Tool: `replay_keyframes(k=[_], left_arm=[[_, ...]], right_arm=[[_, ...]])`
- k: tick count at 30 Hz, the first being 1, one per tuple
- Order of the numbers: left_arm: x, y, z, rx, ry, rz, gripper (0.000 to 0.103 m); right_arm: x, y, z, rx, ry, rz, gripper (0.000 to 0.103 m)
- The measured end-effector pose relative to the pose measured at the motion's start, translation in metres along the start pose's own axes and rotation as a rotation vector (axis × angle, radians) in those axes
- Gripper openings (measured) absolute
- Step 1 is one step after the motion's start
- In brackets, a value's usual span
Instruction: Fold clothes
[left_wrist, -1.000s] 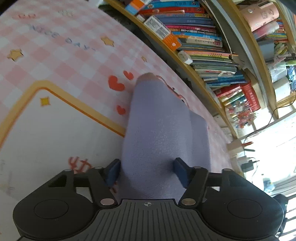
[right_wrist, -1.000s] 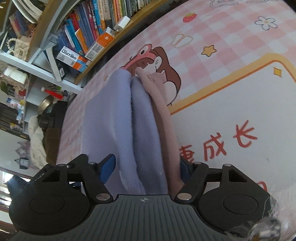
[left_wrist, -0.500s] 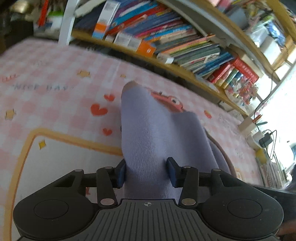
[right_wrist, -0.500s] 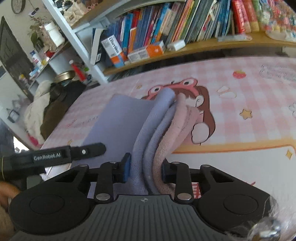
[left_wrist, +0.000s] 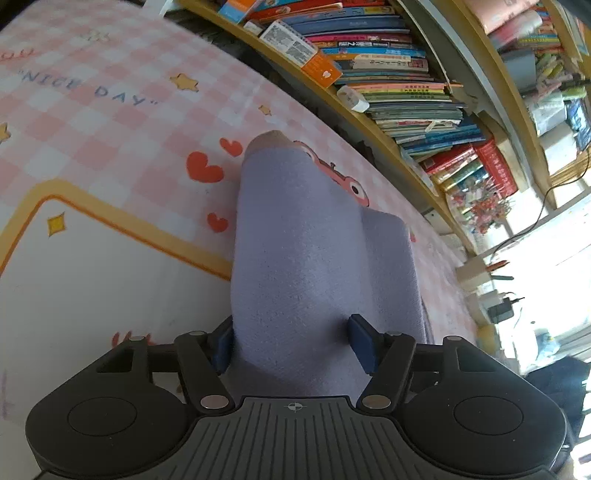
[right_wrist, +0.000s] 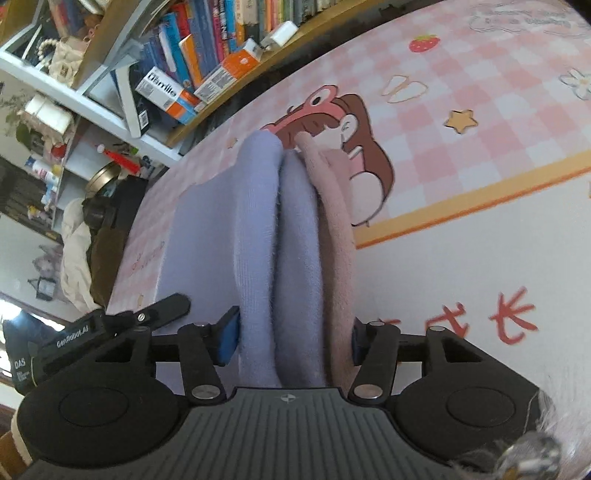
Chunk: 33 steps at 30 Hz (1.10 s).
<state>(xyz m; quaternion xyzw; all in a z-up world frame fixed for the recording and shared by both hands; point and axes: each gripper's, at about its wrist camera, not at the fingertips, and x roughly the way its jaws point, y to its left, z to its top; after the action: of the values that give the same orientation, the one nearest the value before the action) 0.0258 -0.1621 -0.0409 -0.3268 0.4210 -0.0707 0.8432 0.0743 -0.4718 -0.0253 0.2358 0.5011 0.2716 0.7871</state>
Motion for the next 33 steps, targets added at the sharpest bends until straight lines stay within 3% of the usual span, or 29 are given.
replay_keyframes(k=[3,5,7,13,19,33], left_arm=[[0.001,-0.006,-0.001,0.028,-0.006,0.035,0.054],[-0.003,-0.008,-0.002,0.031,-0.015,0.036,0.045],[-0.009,-0.016,-0.004,0.066,-0.032,0.043,0.042],[-0.032,-0.035,-0.008,0.134,-0.110,0.017,0.042],[-0.048,-0.045,-0.011,0.162,-0.155,0.009,0.042],[-0.059,-0.044,-0.023,0.151,-0.170,0.034,0.042]], right_arm=[[0.007,0.006,0.003,-0.039,0.015,-0.010,0.039],[0.004,0.012,0.001,-0.078,-0.008,-0.015,0.034],[-0.001,0.018,-0.001,-0.119,-0.035,-0.020,0.031],[-0.025,0.040,-0.011,-0.241,-0.137,-0.033,0.029],[-0.039,0.052,-0.015,-0.285,-0.183,-0.022,0.030],[-0.040,0.053,-0.023,-0.270,-0.153,-0.001,0.030]])
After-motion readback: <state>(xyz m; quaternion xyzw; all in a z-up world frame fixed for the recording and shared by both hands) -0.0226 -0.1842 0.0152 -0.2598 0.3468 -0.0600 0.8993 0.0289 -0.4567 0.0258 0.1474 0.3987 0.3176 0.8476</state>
